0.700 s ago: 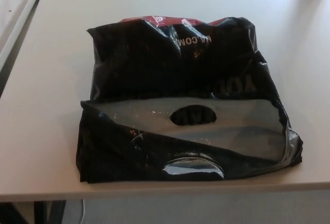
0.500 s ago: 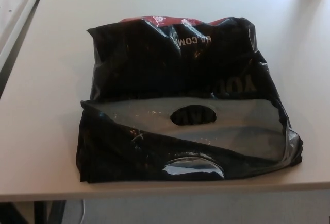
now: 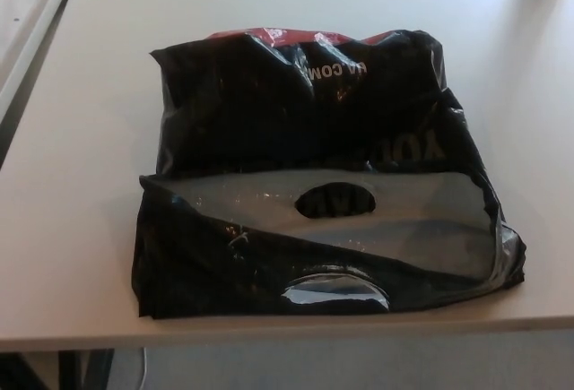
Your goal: A plastic bag is kept infront of the robot in the middle of the desk and the robot uses both its hands to grab it from the top and lifts it up and then releases it.
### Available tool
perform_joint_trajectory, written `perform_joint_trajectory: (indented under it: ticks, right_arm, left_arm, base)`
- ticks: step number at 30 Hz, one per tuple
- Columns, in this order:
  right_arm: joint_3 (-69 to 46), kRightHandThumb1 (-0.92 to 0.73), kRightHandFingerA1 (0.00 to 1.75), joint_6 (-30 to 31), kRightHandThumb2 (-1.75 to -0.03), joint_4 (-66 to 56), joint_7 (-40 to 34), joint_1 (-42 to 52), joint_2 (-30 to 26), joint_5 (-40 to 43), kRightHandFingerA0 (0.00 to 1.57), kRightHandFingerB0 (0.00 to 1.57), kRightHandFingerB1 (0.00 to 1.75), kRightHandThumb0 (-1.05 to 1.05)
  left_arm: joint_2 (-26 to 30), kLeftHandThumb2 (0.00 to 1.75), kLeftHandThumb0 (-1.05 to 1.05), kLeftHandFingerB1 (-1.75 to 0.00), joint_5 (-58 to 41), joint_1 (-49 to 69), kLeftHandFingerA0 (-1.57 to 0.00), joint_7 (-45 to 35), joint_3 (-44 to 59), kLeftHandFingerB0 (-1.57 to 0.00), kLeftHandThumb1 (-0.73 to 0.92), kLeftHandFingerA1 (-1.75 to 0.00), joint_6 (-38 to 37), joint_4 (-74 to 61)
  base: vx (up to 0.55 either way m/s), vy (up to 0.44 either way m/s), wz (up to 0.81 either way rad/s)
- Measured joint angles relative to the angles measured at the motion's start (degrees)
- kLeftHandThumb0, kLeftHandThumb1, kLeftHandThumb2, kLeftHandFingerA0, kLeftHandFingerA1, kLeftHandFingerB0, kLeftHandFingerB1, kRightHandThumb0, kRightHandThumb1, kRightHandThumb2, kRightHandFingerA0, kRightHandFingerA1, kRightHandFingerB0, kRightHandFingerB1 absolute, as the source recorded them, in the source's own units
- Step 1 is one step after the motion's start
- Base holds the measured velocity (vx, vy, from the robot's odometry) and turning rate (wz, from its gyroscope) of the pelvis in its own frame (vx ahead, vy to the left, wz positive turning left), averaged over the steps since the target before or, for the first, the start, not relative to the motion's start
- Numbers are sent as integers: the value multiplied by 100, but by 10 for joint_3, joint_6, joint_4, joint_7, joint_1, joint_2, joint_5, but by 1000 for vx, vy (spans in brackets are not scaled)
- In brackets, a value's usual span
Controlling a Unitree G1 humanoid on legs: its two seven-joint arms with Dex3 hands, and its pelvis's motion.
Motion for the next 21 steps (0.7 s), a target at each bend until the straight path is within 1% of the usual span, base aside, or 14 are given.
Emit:
perform_joint_trajectory:
  ticks: [2,3,4,7,9,11,12,13,16,17,18,19,20,21]
  right_arm:
    - [-12,-41,35,-10,-74,-9,-3,-13,-10,-2,12,0,7,-64]
    - [-23,-40,41,-16,-76,-17,-5,-26,-19,-4,12,0,11,-63]
    - [-31,-39,45,-22,-77,-25,-7,-38,-27,-7,17,2,14,-64]
    - [-62,-40,46,-42,-76,-57,-19,-95,-67,-28,27,4,24,-65]
    - [-74,-41,49,-58,-73,-73,-29,-136,-91,-46,42,7,28,-66]
    - [-77,-39,46,-70,-76,-81,-37,-160,-103,-60,24,3,19,-63]
    - [-77,-39,46,-76,-76,-84,-42,-169,-105,-69,24,3,19,-63]
    - [-78,-47,32,-81,-55,-87,-47,-176,-106,-78,23,3,22,-60]
    - [-75,-47,33,-95,-54,-94,-62,-188,-107,-110,26,4,23,-64]
    - [-73,-39,46,-99,-77,-95,-67,-191,-107,-121,24,3,15,-67]
    - [-70,-39,46,-100,-77,-95,-70,-193,-107,-129,24,3,15,-67]
    - [-68,-47,36,-101,-54,-95,-72,-195,-107,-136,32,2,24,-70]
    - [-64,-47,36,-102,-54,-94,-77,-198,-107,-148,32,2,24,-70]
    - [-59,-40,49,-102,-79,-90,-80,-203,-108,-158,32,4,16,-71]
  left_arm:
    - [0,82,-20,-50,0,-5,-7,1,13,-6,27,-50,-10,-23]
    - [2,59,-41,-32,0,-11,-27,2,25,-12,36,-38,-18,-43]
    - [4,57,-37,-31,0,-17,-44,3,34,-13,35,-41,-25,-60]
    - [36,53,-33,-27,1,-55,-51,4,62,-12,41,-39,-47,-116]
    - [61,53,-34,-27,-1,-87,-47,3,69,-13,42,-37,-60,-136]
    - [76,58,-39,-31,-1,-108,-33,2,68,-9,37,-38,-66,-142]
    - [83,58,-39,-31,-2,-120,-33,1,67,-9,37,-38,-67,-142]
    - [89,61,-43,-33,-3,-131,-25,-1,64,-8,39,-37,-67,-141]
    - [105,63,-47,-33,-6,-157,-20,-8,51,-8,39,-36,-67,-136]
    - [107,62,-44,-33,-7,-164,-17,-11,45,-9,39,-35,-67,-132]
    - [108,62,-44,-33,-9,-168,-17,-13,40,-9,39,-35,-66,-130]
    - [108,88,-24,-49,-10,-171,0,-15,36,-1,37,-48,-65,-128]
    - [108,88,-24,-49,-13,-175,0,-19,28,-1,37,-48,-62,-124]
    - [108,55,-38,-27,-15,-180,-19,-22,20,-11,47,-29,-59,-117]
  base:
    - [0,0,0]
    - [0,0,0]
    - [0,0,0]
    - [0,0,0]
    - [0,0,0]
    - [0,0,0]
    - [0,0,0]
    - [0,0,0]
    - [0,0,0]
    - [0,0,0]
    - [0,0,0]
    - [0,0,0]
    - [0,0,0]
    - [0,0,0]
